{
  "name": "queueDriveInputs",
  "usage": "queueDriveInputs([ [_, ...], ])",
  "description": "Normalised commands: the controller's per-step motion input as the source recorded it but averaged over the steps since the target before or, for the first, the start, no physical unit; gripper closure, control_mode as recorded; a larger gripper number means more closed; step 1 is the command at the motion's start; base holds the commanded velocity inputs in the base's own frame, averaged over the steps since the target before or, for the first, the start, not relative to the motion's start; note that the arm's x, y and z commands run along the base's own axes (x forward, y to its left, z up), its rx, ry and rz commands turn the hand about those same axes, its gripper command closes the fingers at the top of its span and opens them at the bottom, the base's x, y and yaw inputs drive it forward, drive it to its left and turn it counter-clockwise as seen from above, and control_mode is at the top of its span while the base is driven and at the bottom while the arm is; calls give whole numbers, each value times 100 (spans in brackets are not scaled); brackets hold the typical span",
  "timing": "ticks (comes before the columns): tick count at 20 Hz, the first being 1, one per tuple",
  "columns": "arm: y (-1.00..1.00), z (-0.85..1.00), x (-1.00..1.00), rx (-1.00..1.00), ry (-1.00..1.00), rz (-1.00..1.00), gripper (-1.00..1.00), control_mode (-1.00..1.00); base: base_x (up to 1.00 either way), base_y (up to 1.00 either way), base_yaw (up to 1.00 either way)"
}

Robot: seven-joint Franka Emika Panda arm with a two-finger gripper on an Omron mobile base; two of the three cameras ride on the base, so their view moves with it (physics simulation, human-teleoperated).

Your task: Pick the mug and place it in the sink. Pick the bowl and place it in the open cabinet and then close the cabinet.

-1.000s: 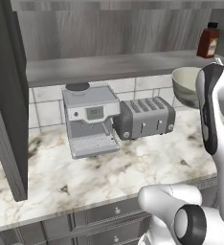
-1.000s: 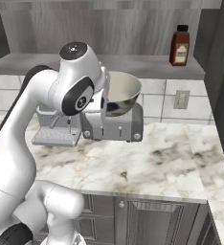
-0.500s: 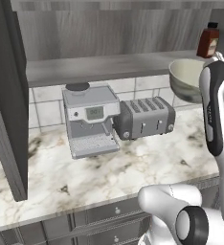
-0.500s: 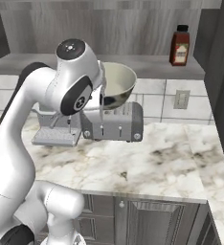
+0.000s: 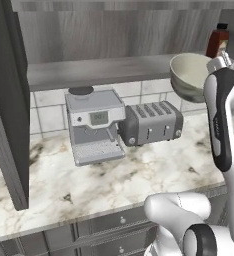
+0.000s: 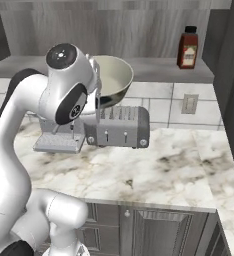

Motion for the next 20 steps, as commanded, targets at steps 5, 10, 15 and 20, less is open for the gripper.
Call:
queueDriveInputs([
  [5, 19, 12, 20, 0, -9, 0, 100, -100, 0, 0, 0],
  [10, 16, 18, 34, 0, 0, 0, 100, -100, 0, 0, 0],
  [15, 6, 26, 28, 0, 0, 1, 100, -100, 0, 0, 0],
  [20, 0, 17, 28, 0, 0, 5, 100, -100, 0, 0, 0],
])
